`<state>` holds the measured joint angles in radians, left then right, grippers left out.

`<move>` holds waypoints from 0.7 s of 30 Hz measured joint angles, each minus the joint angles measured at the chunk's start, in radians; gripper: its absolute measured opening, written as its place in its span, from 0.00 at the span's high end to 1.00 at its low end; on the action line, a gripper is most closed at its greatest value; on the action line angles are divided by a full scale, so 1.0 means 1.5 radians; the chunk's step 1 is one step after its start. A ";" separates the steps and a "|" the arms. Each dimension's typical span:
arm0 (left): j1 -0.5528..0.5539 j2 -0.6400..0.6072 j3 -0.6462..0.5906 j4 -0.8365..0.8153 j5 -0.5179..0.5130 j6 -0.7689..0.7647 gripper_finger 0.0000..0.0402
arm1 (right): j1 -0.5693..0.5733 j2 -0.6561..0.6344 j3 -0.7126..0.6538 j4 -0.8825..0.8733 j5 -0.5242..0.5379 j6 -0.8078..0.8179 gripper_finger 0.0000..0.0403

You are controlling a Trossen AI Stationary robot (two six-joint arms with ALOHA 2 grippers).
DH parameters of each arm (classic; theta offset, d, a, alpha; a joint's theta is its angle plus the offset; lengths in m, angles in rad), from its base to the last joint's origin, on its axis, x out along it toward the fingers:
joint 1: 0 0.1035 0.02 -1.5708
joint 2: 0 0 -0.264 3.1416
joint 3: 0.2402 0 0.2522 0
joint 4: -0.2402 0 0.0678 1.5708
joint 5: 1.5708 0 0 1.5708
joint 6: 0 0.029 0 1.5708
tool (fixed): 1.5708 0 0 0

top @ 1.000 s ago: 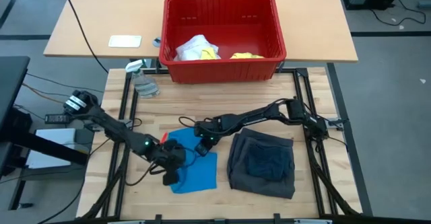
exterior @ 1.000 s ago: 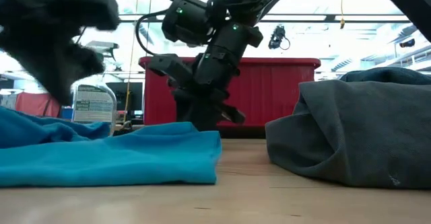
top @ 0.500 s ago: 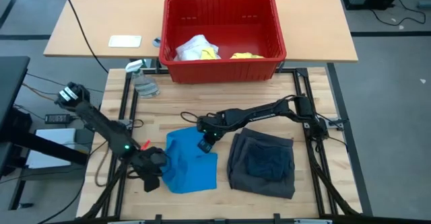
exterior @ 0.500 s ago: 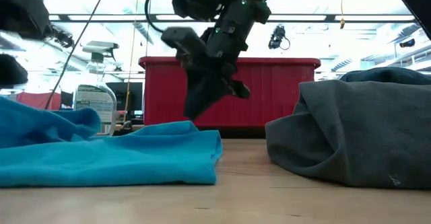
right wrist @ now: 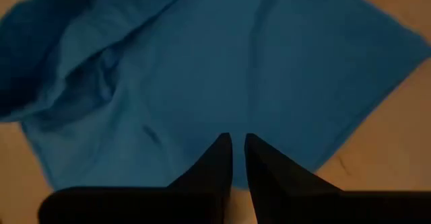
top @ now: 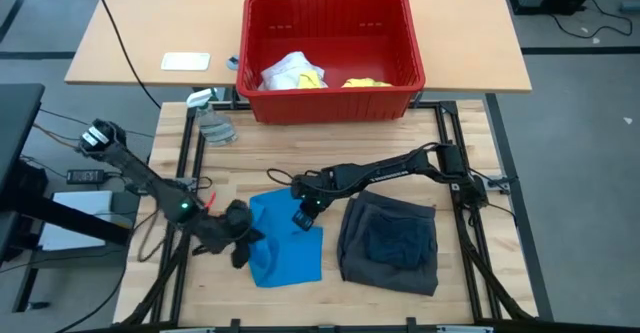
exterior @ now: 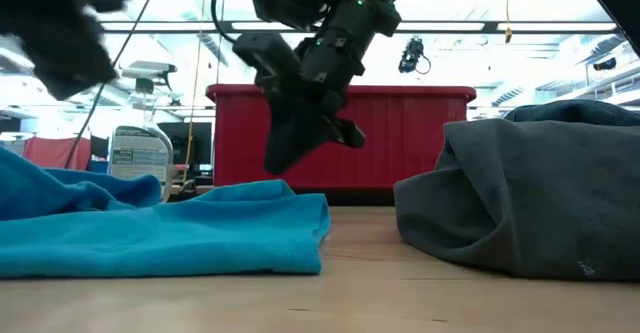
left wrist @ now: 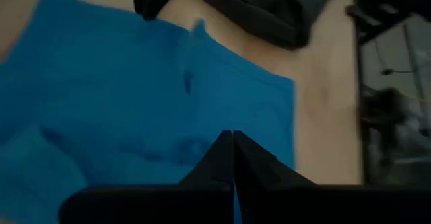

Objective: Fold laundry
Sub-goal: Fold the blue shorts

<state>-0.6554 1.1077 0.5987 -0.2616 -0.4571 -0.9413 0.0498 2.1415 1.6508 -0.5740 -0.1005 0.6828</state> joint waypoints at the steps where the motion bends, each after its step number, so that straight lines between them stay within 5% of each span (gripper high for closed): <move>1: 0.019 0.012 0.000 0.012 0.004 0.020 0.99 | -0.001 0.001 0.000 0.005 0.004 0.000 0.87; 9: 0.109 0.113 -0.001 0.053 0.083 0.064 0.99 | -0.019 0.005 0.000 0.008 0.042 0.001 0.91; 21: 0.115 0.178 0.000 0.005 0.188 -0.022 0.99 | -0.046 0.005 -0.101 0.074 0.013 0.040 0.97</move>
<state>-0.4824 1.3747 0.5982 -0.2542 -0.1756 -0.9743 -0.0185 2.1497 1.4990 -0.4633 -0.0808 0.7427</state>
